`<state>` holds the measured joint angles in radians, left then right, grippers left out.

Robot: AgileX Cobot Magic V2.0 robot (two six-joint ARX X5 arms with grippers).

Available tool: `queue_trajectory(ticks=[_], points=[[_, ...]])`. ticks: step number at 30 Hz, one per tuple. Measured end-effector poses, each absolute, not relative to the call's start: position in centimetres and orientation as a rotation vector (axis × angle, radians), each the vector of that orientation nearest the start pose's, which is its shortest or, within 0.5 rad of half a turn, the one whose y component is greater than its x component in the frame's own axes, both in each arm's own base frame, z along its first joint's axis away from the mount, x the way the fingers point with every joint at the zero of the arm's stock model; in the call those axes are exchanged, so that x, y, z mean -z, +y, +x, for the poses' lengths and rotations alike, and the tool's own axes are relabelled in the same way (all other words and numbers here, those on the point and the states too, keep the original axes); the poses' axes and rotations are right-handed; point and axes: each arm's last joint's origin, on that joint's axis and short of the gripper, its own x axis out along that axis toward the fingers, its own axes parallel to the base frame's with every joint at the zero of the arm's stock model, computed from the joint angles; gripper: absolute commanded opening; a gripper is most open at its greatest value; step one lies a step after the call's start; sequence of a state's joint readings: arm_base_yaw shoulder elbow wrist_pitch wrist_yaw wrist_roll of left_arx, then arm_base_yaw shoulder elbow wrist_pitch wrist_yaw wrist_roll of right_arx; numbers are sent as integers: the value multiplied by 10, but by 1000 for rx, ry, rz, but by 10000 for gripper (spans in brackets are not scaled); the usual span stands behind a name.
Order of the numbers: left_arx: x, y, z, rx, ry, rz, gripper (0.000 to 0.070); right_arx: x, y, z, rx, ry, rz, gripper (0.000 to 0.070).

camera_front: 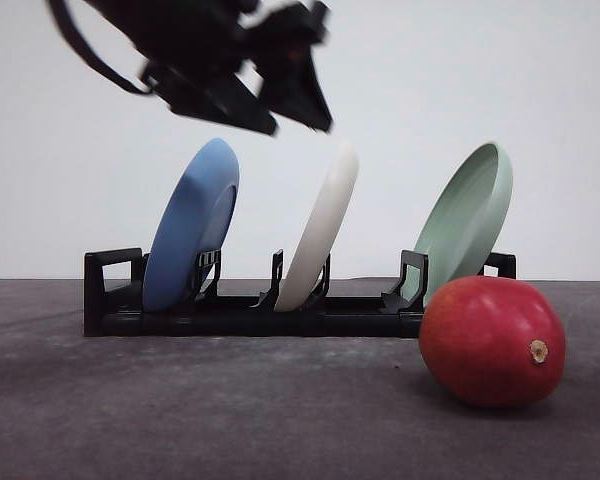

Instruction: Place pomegranate in white plate

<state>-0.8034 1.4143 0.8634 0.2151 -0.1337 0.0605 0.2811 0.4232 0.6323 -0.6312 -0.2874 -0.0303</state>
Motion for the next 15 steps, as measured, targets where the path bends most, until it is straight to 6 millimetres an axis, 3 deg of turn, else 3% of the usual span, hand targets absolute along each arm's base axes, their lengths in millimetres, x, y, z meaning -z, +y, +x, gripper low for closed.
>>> queue_trajectory(ticks=[8,15], points=[[-239,-255,251,636,338,228,343,-282,34,87,-572,419,-29,380],[-225,-273,270,590,374,254,342,-282,34,87,-572,419,-29,380]])
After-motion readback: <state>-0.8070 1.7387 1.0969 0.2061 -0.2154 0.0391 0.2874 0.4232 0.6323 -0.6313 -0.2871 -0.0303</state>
